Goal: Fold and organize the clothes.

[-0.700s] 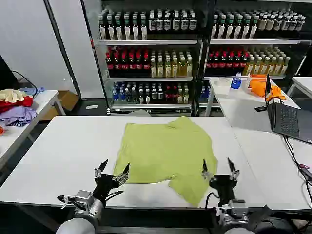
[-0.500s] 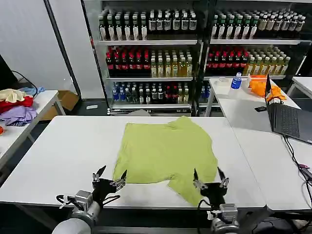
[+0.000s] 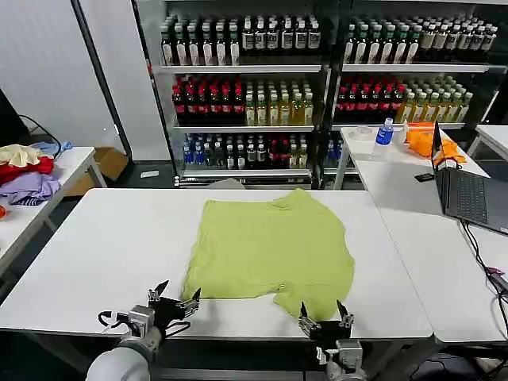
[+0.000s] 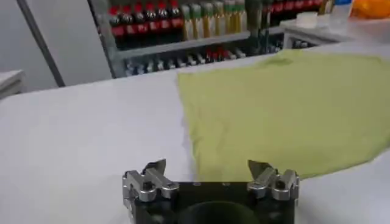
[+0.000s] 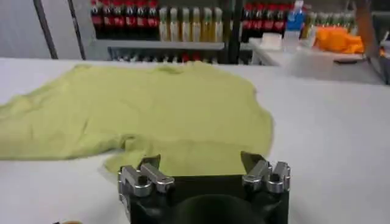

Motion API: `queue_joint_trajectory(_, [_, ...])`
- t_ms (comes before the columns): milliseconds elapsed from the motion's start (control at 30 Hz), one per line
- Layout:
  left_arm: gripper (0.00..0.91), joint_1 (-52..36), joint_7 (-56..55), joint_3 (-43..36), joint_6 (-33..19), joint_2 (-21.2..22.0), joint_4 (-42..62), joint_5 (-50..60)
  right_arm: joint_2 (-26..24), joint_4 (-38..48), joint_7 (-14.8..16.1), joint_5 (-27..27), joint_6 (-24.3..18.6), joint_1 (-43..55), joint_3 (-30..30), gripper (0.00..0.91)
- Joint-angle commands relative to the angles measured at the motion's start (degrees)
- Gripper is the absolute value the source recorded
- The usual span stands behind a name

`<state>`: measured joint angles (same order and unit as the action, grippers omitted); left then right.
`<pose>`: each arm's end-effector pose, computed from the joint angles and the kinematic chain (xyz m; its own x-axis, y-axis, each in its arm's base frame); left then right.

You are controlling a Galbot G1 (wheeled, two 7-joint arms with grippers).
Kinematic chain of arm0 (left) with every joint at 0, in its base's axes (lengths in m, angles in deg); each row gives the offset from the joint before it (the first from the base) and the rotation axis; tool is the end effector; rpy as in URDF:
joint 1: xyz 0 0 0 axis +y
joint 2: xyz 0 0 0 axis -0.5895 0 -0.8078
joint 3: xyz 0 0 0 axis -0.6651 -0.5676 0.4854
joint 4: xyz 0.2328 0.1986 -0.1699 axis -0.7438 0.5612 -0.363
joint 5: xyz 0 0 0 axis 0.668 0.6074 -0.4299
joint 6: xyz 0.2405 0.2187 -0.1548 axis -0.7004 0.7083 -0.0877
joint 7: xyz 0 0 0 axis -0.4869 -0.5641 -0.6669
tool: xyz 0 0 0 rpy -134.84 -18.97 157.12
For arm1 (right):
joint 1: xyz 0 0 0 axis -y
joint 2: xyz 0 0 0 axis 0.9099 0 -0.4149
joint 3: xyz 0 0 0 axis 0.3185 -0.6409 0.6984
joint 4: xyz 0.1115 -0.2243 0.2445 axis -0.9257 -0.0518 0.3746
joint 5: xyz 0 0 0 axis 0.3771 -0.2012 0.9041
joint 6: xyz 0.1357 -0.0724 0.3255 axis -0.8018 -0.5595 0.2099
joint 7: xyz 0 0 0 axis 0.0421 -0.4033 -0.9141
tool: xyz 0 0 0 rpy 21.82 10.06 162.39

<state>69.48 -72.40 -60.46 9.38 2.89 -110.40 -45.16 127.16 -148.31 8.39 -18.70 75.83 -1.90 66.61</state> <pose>0.2504 0.0412 -0.2897 -0.8471 0.0987 0.5222 0.1826 0.9768 0.1115 0.1790 0.0634 -0.3000 -0.8669 -0.0109 0.4984 -0.0274 0.9993 -0.0258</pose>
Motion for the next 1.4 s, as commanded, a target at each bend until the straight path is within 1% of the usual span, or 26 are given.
queue_joint_trajectory(33, [0.202,-2.6,-0.5,-1.8,0.9,0.2,4.3,-1.2,0.2,1.8,-1.1,1.1,1.2,0.2,-1.2,0.907])
queue_joint_trajectory(67, [0.091,-2.5,-0.5,-2.0,0.9,0.1,4.3,-1.2,0.3,2.0,-1.1,1.3,1.3,0.1,-1.3,0.907])
queue_joint_trajectory(100, [0.050,-2.3,-0.5,-2.1,0.8,0.1,4.3,-1.2,0.3,2.0,-1.2,1.5,1.2,0.0,-1.4,0.907])
queue_joint_trajectory(133, [0.040,-2.2,-0.5,-2.2,0.6,0.0,4.3,-1.1,0.4,2.0,-1.4,1.6,1.1,-0.1,-1.5,0.544])
queue_joint_trajectory(167, [0.020,-2.0,-0.5,-2.2,0.5,0.0,4.3,-1.1,0.4,1.8,-1.7,1.8,1.1,-0.3,-1.6,0.111])
queue_joint_trajectory(200, [0.020,-1.8,-0.5,-2.2,0.5,-0.1,4.2,-1.1,0.4,1.7,-1.7,1.9,1.1,-0.5,-1.6,0.000])
queue_joint_trajectory(267, [0.030,-1.5,-0.5,-2.1,0.5,-0.1,4.0,-1.1,0.4,1.2,-1.7,2.0,1.1,-1.0,-1.6,0.000])
queue_joint_trajectory(533, [0.020,0.4,0.1,-1.6,0.2,-0.1,2.9,-2.2,0.3,-0.4,-1.5,2.0,0.8,-2.9,-0.9,0.000])
queue_joint_trajectory(633, [0.020,1.1,0.7,-1.0,-0.9,-0.3,2.3,-5.2,0.2,-1.5,-1.3,1.6,0.4,-3.8,-0.3,0.000])
queue_joint_trajectory(733, [0.020,1.6,0.9,-0.7,-1.6,-0.3,1.6,-6.0,0.1,-2.2,-1.1,0.8,-0.4,-4.7,0.2,0.000])
queue_joint_trajectory(833, [0.020,2.5,0.9,-0.3,-1.7,-0.4,-0.1,-6.2,-0.1,-3.8,-0.5,0.1,-1.2,-6.1,1.0,0.000])
queue_joint_trajectory(967, [0.020,5.7,1.0,1.2,-1.9,-1.1,-6.2,-6.6,-0.9,-7.5,1.0,-2.3,-2.6,-8.9,2.2,0.000])
queue_joint_trajectory(1033, [0.020,7.4,1.4,2.3,-2.1,-1.3,-8.8,-6.5,-1.5,-9.7,1.7,-3.4,-2.9,-10.5,3.2,0.000])
queue_joint_trajectory(1167, [0.020,10.4,1.2,4.3,-2.3,-1.8,-14.0,-6.3,-3.2,-13.9,2.7,-3.4,-3.1,-13.9,6.3,0.000])
queue_joint_trajectory(1400, [0.020,12.1,1.0,6.7,-2.3,-2.1,-16.5,-6.7,-5.5,-18.4,4.0,-2.0,-3.2,-14.5,11.8,0.000])
